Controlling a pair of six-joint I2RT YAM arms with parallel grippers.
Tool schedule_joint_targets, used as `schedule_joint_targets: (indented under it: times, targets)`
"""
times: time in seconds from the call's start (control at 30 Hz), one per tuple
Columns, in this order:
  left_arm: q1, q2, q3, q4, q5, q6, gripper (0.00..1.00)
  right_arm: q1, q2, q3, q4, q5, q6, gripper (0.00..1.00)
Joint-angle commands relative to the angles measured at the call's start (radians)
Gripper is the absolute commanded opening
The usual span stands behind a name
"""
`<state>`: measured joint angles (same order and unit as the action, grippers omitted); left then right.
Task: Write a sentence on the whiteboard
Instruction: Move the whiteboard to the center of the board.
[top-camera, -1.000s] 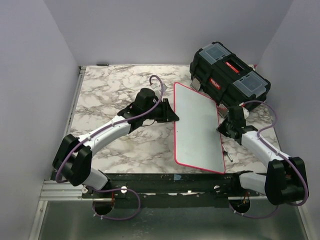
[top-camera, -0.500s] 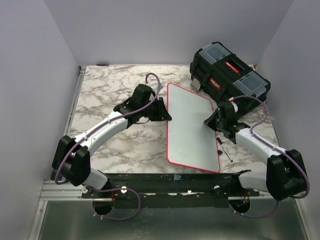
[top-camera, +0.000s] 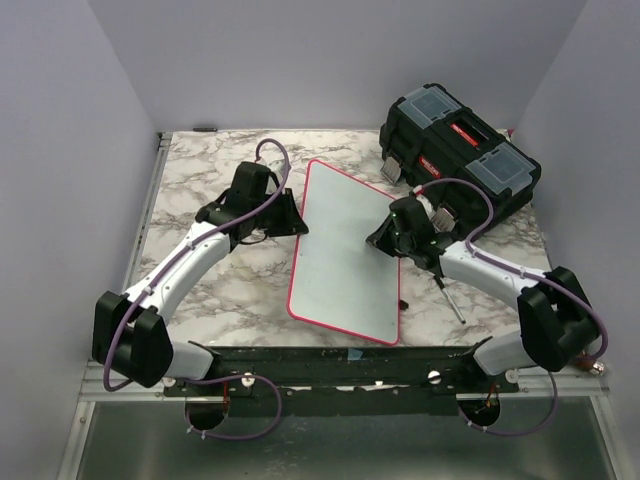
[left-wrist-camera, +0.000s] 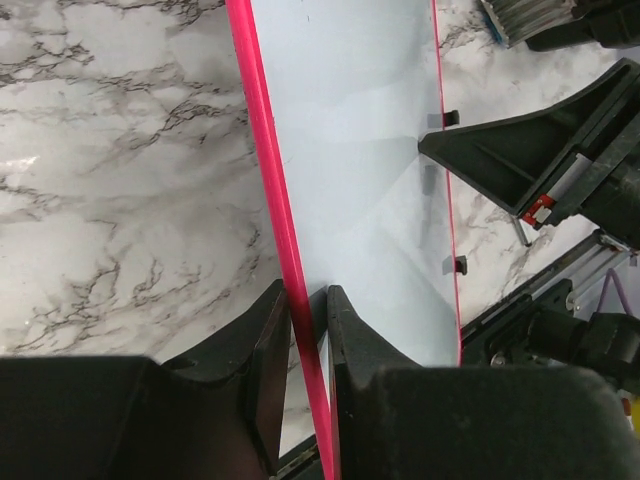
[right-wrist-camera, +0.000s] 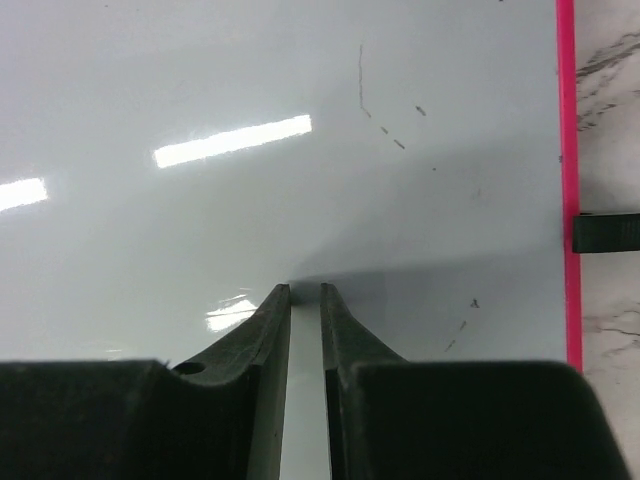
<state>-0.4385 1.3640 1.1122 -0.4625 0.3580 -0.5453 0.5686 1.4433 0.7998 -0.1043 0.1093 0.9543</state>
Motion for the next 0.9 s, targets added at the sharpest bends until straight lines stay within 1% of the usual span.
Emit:
schedule_joint_targets:
  times: [0.0, 0.13, 0.17, 0.3, 0.43, 0.47, 0.5, 0.57, 0.6, 0.77, 0.87]
  targets:
    - [0.0, -0.059, 0.033, 0.035, 0.022, 0.073, 0.0, 0.116, 0.129, 0.009, -0.195, -0.161, 0.038, 0.2]
    - [0.007, -0.074, 0.031, 0.027, 0.019, 0.079, 0.0, 0.139, 0.13, 0.048, -0.249, -0.115, 0.012, 0.2]
    - [0.007, -0.074, 0.032, 0.026, 0.018, 0.08, 0.0, 0.139, 0.12, 0.055, -0.278, -0.059, -0.003, 0.2]
    - [0.007, -0.069, 0.033, 0.021, 0.015, 0.084, 0.0, 0.138, 0.062, 0.083, -0.414, 0.082, -0.067, 0.21]
    - [0.007, -0.072, 0.029, 0.027, 0.015, 0.082, 0.0, 0.139, -0.035, 0.037, -0.524, 0.225, -0.06, 0.25]
    - [0.007, -0.072, 0.028, 0.03, 0.016, 0.082, 0.0, 0.138, -0.065, 0.02, -0.549, 0.255, -0.044, 0.28]
    - [0.007, -0.072, 0.028, 0.032, 0.016, 0.082, 0.0, 0.138, -0.084, 0.001, -0.565, 0.282, -0.027, 0.36]
    - [0.007, -0.069, 0.027, 0.036, 0.016, 0.081, 0.0, 0.138, -0.113, -0.036, -0.58, 0.309, -0.007, 0.46]
    - [0.007, -0.069, 0.027, 0.037, 0.013, 0.079, 0.0, 0.138, -0.119, -0.055, -0.579, 0.315, 0.001, 0.49]
    - [0.007, -0.067, 0.032, 0.035, 0.012, 0.079, 0.0, 0.139, -0.077, -0.095, -0.565, 0.334, 0.025, 0.5]
    - [0.007, -0.069, 0.032, 0.029, 0.005, 0.082, 0.0, 0.139, -0.056, -0.095, -0.542, 0.345, 0.02, 0.46]
